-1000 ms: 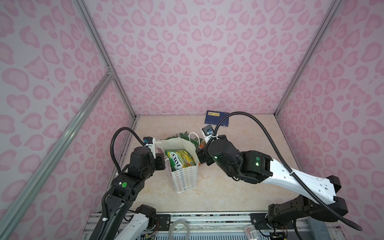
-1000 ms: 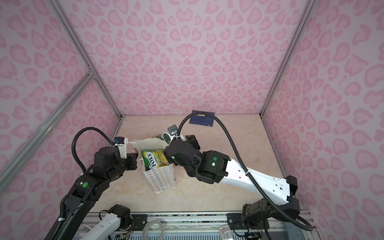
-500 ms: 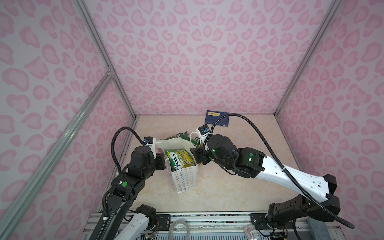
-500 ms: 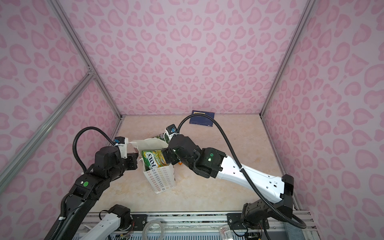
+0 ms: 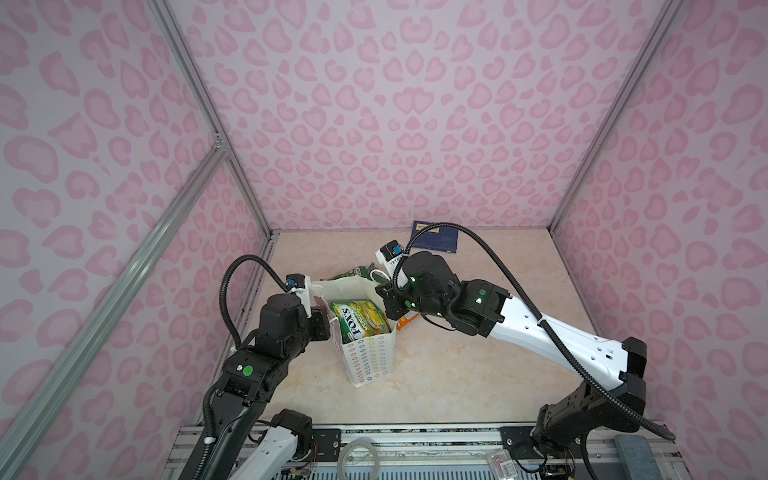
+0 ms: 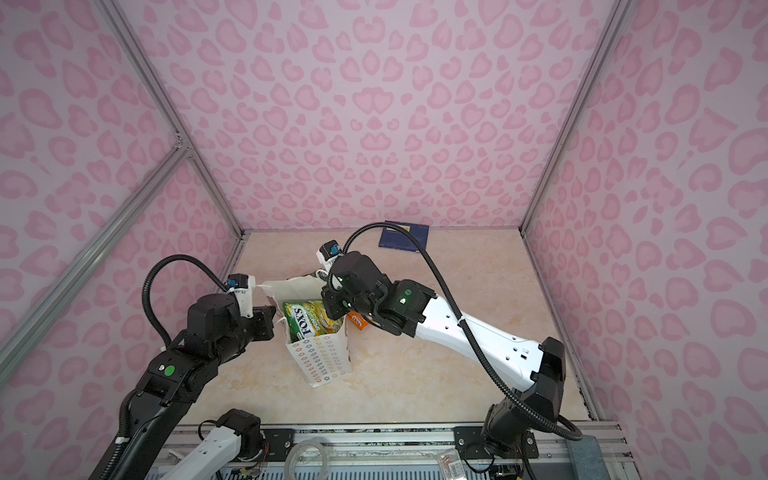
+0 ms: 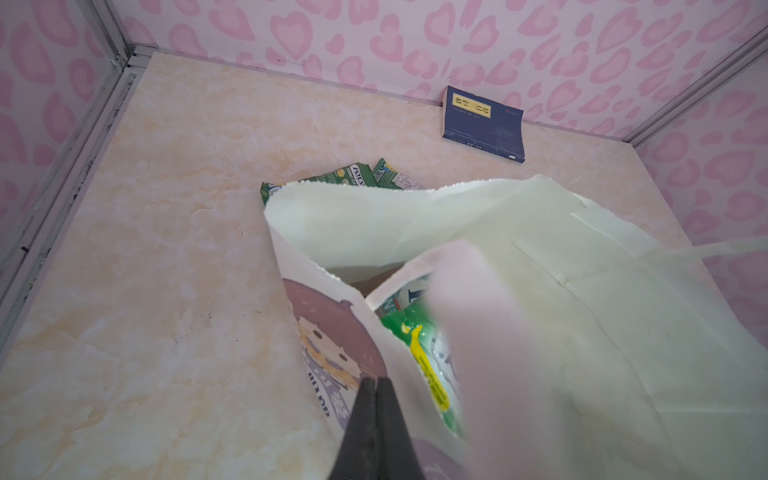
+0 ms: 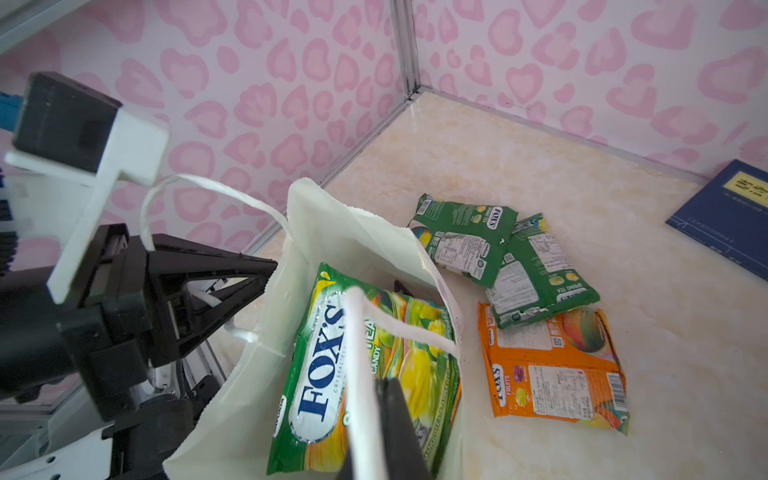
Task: Place the snacks into the paper bag
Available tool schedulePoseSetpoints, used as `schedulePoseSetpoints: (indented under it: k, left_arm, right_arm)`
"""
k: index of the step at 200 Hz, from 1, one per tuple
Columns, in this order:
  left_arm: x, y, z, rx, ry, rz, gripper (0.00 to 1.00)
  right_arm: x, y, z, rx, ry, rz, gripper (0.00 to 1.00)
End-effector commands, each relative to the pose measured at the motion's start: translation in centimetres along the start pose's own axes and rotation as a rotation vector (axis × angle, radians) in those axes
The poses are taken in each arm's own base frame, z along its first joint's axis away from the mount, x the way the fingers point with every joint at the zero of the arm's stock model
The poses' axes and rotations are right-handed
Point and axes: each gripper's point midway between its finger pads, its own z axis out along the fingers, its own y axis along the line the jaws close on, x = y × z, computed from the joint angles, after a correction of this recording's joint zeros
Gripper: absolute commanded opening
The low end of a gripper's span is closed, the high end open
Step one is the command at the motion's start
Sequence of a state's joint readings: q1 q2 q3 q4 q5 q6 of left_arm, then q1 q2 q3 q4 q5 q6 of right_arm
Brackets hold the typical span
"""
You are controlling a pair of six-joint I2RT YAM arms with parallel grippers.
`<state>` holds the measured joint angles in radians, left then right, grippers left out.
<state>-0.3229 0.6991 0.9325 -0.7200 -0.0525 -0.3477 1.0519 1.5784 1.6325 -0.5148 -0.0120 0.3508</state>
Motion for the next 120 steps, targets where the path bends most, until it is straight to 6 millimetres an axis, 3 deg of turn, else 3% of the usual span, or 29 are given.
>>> schedulePoseSetpoints:
  k: [1, 26, 67, 100, 120]
  left_arm:
    - [-1.7, -1.1, -2.4, 0.055, -0.045, -0.03, 0.05]
    - [-4.0, -2.9, -6.0, 0.136, -0.07, -0.071, 0.06]
    - [-7.6, -8.8, -10.0, 0.413, -0.055, -0.11, 0.05]
    - [-10.7, -11.0, -12.3, 0.485, -0.084, -0.108, 0.03]
    - [-11.7, -13.1, -12.4, 0.561, -0.055, -0.106, 0.03]
  right_arm:
    - [-0.6, 1.5, -0.5, -0.077, -0.012, -0.011, 0.0]
    - [-1.8, 2.0, -2.5, -0.106, -0.054, -0.032, 0.0]
    - [-5.6, 2.4, -6.2, -0.174, -0.173, -0.031, 0.0]
    - [-7.0, 1.3, -8.4, -0.17, -0.233, -0.018, 0.0]
    - [-7.7, 0.8, -10.6, -0.166, -0.276, -0.025, 0.0]
